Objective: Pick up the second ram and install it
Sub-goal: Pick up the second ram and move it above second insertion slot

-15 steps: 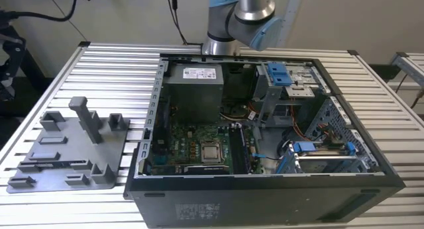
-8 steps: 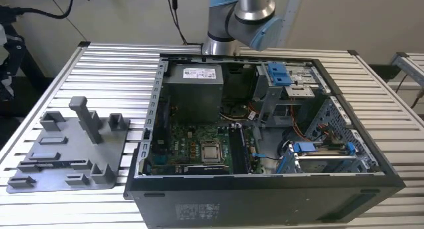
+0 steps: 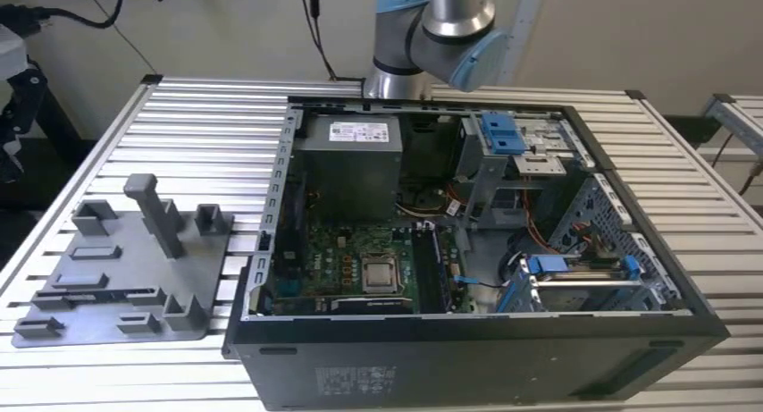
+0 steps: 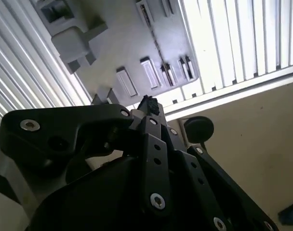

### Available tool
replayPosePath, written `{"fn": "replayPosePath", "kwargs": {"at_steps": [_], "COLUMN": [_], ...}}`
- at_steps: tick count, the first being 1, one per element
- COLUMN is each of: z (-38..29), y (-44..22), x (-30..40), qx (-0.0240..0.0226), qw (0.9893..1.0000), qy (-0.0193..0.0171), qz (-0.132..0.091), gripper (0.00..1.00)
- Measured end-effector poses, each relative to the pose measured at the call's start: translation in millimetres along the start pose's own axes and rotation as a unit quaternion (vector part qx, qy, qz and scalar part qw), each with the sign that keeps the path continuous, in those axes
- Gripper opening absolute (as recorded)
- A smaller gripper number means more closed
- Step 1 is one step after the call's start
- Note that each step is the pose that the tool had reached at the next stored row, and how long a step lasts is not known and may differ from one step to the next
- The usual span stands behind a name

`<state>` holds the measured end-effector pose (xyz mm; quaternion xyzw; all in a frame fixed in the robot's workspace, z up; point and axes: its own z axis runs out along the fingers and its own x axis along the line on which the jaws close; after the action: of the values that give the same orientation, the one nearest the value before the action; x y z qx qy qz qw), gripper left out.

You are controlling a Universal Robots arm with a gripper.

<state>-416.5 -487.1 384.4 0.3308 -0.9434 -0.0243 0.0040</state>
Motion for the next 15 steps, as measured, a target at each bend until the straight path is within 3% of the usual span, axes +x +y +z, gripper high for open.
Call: {"fn": "replayPosePath", "kwargs": {"at_steps": [4, 8, 12, 15], "z": [0.0, 0.4, 0.7, 1.0], "y": [0.0, 0.0, 0.0, -0.1], "x": [0.0, 0.0, 0.0, 0.0], "qx": [0.0002, 0.0006, 0.0009, 0.0015], "qw": [0.9993, 0.9973, 0.9940, 0.9906], "qy": [0.0011, 0.0021, 0.0031, 0.0036], "qz": [-0.037, -0.073, -0.109, -0.137], "gripper": [0.11, 0.11, 0.11, 0.11]}}
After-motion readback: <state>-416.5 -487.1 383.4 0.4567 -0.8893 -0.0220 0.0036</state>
